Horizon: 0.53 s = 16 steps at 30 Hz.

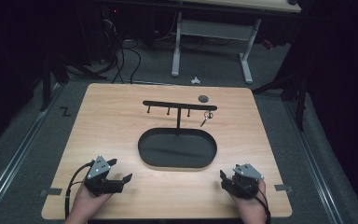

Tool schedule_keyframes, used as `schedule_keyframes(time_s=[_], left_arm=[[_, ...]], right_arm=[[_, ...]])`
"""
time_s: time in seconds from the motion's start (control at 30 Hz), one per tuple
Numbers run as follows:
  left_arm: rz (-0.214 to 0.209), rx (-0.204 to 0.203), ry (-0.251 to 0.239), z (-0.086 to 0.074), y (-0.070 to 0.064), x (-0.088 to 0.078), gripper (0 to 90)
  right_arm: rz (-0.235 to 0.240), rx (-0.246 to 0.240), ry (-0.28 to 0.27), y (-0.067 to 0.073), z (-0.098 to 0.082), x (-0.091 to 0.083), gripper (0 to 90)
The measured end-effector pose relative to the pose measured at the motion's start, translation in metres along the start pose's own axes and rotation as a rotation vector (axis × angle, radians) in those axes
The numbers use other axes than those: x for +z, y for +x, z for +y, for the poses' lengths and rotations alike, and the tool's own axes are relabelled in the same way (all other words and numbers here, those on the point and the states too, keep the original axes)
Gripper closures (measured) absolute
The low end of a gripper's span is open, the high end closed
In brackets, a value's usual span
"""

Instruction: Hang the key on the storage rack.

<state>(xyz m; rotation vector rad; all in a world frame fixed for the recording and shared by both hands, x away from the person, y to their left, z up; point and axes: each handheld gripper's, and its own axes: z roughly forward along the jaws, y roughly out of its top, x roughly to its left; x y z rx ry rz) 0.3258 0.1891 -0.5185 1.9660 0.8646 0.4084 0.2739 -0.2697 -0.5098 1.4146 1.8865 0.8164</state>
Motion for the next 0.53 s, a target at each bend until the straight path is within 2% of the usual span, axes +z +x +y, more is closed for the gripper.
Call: schedule_keyframes(time_s=[0.03, 0.07, 0.1, 0.13, 0.17, 0.23, 0.33, 0.43, 0.53], left_arm=[[0.006, -0.007, -0.002, -0.0002, 0.0005, -0.0001, 15.2], [0.011, -0.012, -0.006, -0.0002, 0.0005, 0.0, 15.2], [0.016, -0.013, -0.007, -0.0001, 0.0007, -0.0002, 15.2], [0.018, -0.015, -0.007, -0.0001, 0.0006, -0.0004, 15.2], [0.018, -0.014, -0.006, -0.0001, 0.0007, -0.0006, 15.2], [0.017, -0.013, -0.006, -0.0004, 0.0005, -0.0006, 15.2], [0.004, -0.003, 0.007, -0.0011, 0.0011, -0.0004, 15.4], [-0.006, -0.005, 0.009, -0.0019, 0.0018, 0.0, 15.4], [-0.015, -0.001, 0.0, -0.0007, 0.0011, -0.0008, 15.4]], right_arm=[[0.004, 0.017, -0.006, 0.0007, -0.0055, -0.0019, 34.4], [0.03, 0.031, 0.004, 0.0007, -0.0084, -0.0032, 33.4], [0.033, 0.023, 0.009, 0.0015, -0.0092, -0.0039, 33.0], [0.022, -0.002, 0.002, 0.0017, -0.01, -0.0039, 33.3], [0.02, -0.001, 0.002, 0.0012, -0.0103, -0.0035, 33.2], [0.031, 0.025, -0.001, -0.0007, -0.01, -0.0018, 32.7], [0.021, 0.023, -0.003, -0.0022, -0.0092, 0.0003, 33.5], [0.021, 0.041, 0.016, -0.0025, -0.0089, 0.0004, 33.3], [0.019, 0.039, 0.003, -0.0028, -0.0076, -0.0013, 32.0]])
